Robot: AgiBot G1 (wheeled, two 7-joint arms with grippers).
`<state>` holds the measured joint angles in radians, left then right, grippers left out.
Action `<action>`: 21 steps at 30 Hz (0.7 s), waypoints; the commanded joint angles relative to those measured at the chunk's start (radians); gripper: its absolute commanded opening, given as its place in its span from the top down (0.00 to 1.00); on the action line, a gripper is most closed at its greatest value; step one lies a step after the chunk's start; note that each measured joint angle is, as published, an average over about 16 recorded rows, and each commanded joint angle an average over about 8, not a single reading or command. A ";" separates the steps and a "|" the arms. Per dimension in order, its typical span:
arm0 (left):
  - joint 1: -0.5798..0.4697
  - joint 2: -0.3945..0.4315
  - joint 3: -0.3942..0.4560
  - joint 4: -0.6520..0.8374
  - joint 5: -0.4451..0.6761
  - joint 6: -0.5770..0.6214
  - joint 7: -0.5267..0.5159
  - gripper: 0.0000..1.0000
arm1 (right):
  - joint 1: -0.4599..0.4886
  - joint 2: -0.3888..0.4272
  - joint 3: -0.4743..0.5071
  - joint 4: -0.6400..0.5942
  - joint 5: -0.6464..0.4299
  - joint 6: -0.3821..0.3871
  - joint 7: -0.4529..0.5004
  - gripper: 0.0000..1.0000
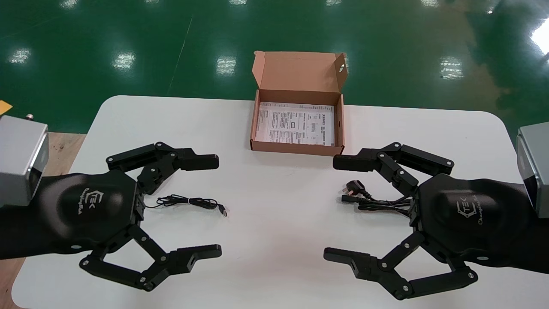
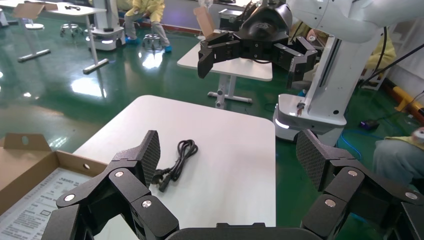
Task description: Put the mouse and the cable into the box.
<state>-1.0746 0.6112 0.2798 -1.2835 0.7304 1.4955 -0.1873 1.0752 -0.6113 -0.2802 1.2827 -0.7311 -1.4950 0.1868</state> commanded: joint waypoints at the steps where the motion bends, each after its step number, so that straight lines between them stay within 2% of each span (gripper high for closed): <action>1: 0.000 0.000 0.000 0.000 0.000 0.000 0.000 0.00 | 0.000 0.000 0.000 0.000 0.000 0.000 0.000 0.00; 21: 0.001 -0.002 -0.002 -0.002 0.000 0.002 -0.001 0.00 | 0.000 0.000 0.000 0.000 0.000 0.000 0.000 0.00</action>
<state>-1.0796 0.6077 0.2848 -1.2869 0.7407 1.5047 -0.1894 1.0764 -0.6111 -0.2802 1.2833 -0.7342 -1.4945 0.1838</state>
